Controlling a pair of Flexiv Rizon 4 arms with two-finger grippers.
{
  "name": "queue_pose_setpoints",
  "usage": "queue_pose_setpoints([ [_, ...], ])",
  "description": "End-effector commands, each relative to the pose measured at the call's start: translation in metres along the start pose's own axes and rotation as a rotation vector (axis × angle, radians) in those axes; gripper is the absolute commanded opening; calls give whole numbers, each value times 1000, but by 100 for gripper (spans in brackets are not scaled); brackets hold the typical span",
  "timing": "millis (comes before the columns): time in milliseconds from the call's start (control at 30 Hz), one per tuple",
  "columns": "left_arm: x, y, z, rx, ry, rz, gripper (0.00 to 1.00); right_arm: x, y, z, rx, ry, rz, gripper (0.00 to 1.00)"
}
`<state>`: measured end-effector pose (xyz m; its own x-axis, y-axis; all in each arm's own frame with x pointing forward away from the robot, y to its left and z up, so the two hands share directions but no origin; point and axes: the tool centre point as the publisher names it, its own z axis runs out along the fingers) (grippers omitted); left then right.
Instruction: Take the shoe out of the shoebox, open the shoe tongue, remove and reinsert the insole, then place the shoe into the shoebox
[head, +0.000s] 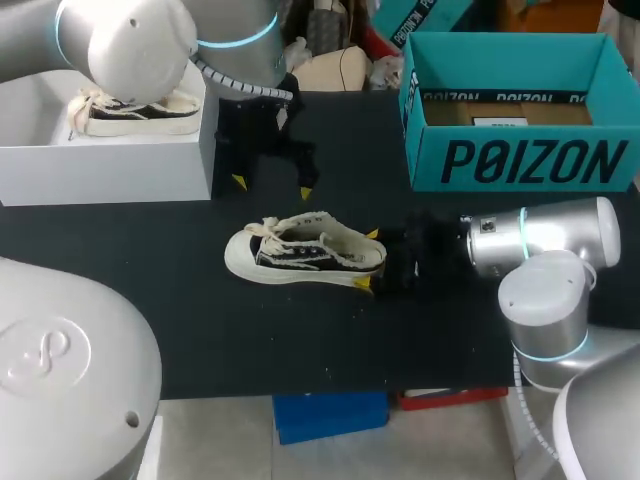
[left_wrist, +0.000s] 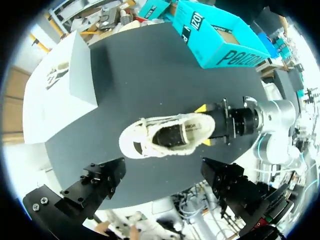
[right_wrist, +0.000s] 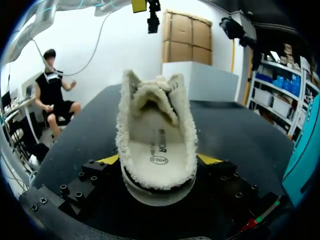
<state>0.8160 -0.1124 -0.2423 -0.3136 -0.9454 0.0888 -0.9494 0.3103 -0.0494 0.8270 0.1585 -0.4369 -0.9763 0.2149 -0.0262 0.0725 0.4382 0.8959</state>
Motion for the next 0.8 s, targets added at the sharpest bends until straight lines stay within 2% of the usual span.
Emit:
queue_pose_setpoints([
  [33, 12, -3, 1, -104, -211, -312, 100, -1, 0, 3, 4, -2, 2, 0],
  [200, 24, 5, 6, -83, -243, -270, 100, -1, 0, 3, 4, -2, 2, 0],
  [300, 32, 5, 15, -84, -308, -271, 100, -1, 0, 3, 4, -2, 2, 0],
  [633, 51, -1, 50, -65, -419, -256, 100, -1, 0, 3, 4, -2, 2, 0],
  [800, 52, -5, 63, -48, -467, -221, 100, -1, 0, 3, 4, -2, 2, 0],
])
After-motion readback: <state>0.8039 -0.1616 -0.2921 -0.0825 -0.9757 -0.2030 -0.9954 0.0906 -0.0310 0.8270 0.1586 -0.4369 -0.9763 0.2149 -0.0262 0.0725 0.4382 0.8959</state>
